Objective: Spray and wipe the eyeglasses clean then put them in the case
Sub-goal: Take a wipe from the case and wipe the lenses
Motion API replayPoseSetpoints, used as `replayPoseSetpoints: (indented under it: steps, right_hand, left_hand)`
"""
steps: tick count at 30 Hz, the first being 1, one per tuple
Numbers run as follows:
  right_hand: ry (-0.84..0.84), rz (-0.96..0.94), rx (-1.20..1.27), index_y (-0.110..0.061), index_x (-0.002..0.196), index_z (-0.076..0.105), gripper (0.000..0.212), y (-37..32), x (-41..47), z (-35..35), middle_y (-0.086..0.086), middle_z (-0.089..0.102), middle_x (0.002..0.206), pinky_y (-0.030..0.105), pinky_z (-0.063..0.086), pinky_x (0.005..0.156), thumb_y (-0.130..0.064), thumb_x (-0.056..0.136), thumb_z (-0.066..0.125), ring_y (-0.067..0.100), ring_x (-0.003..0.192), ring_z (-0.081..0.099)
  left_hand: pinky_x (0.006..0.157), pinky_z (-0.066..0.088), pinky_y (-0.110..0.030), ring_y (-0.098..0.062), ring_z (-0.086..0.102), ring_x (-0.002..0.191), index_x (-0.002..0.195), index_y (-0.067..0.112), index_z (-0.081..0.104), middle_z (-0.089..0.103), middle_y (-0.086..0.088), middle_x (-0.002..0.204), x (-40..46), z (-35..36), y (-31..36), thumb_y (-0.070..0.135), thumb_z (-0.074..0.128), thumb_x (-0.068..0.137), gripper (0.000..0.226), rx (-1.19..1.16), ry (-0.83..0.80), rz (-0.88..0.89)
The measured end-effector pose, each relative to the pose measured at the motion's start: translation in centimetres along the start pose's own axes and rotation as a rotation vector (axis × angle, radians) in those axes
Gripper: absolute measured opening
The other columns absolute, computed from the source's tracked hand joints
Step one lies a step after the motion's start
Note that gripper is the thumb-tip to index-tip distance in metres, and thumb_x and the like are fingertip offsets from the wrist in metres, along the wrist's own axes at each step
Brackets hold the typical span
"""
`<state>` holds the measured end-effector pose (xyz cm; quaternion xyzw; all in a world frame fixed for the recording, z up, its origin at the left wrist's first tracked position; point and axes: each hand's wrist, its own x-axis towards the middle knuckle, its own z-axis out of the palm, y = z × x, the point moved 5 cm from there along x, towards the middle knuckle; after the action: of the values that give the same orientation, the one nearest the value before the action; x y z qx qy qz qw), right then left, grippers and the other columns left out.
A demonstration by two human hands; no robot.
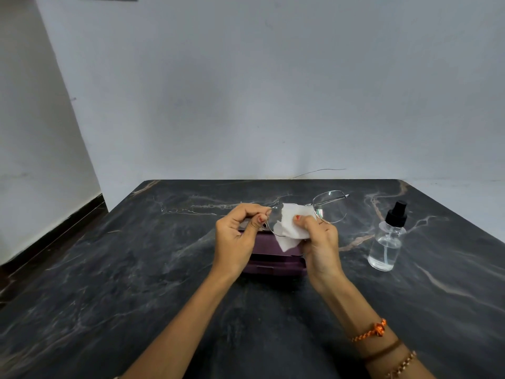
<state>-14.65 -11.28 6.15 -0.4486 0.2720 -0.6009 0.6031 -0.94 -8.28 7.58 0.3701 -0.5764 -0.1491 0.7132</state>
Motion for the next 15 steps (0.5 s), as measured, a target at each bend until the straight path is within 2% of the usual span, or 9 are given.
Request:
replayPoseSetpoints:
  steps: [2,4,6,8,10,15]
  right_hand:
    - [0.03,0.002,0.084,-0.011,0.063,0.062,0.017,0.0,-0.1,0.1,-0.005,0.063,0.051,0.018,0.049,0.049,-0.006,0.078,0.057,0.007,0.053,0.06]
    - [0.06,0.044,0.181,-0.009,0.072,0.062,0.017,0.2,-0.2,0.2,-0.004,0.066,0.057,0.02,0.051,0.051,-0.006,0.085,0.051,0.009,0.058,0.063]
    - [0.081,0.104,0.278,-0.01,0.077,0.061,0.016,0.5,-0.2,0.2,0.0,0.066,0.064,0.021,0.052,0.051,-0.008,0.086,0.049,0.011,0.06,0.063]
    - [0.069,0.15,0.337,-0.01,0.08,0.06,0.01,0.7,-0.3,0.5,0.004,0.064,0.07,0.021,0.052,0.051,-0.012,0.083,0.052,0.012,0.061,0.063]
    - [0.054,0.166,0.354,-0.009,0.082,0.061,0.009,0.9,-0.3,0.6,0.007,0.064,0.074,0.022,0.053,0.051,-0.015,0.077,0.056,0.013,0.062,0.063]
    - [0.043,0.147,0.309,-0.006,0.086,0.063,0.011,1.4,-0.3,0.5,0.004,0.07,0.068,0.021,0.053,0.052,-0.012,0.081,0.055,0.012,0.062,0.066]
  left_hand:
    - [0.075,0.051,-0.016,-0.001,0.063,0.079,0.076,0.029,0.067,0.069,0.02,0.076,-0.2,0.3,0.1,0.014,0.062,0.075,0.017,0.004,-0.013,0.001]
    - [0.075,0.051,-0.017,0.0,0.062,0.079,0.077,0.027,0.067,0.069,0.021,0.076,-0.3,0.7,0.1,0.016,0.063,0.075,0.012,0.024,-0.034,0.01]
    - [0.075,0.052,-0.021,-0.002,0.062,0.079,0.076,0.026,0.07,0.069,0.021,0.077,-0.6,1.0,0.0,0.024,0.063,0.074,0.008,0.019,-0.057,0.01]
    - [0.072,0.052,-0.019,-0.003,0.062,0.077,0.084,0.021,0.07,0.069,0.02,0.077,-0.9,1.3,-0.1,0.027,0.062,0.073,0.015,0.002,-0.073,0.008]
    - [0.07,0.05,-0.016,-0.003,0.062,0.077,0.088,0.018,0.069,0.068,0.019,0.078,-0.9,1.3,-0.1,0.026,0.063,0.072,0.018,-0.009,-0.075,0.018]
    - [0.071,0.048,-0.012,0.0,0.062,0.076,0.089,0.015,0.067,0.068,0.022,0.077,-0.8,1.1,-0.4,0.023,0.068,0.067,0.023,0.0,-0.063,0.027]
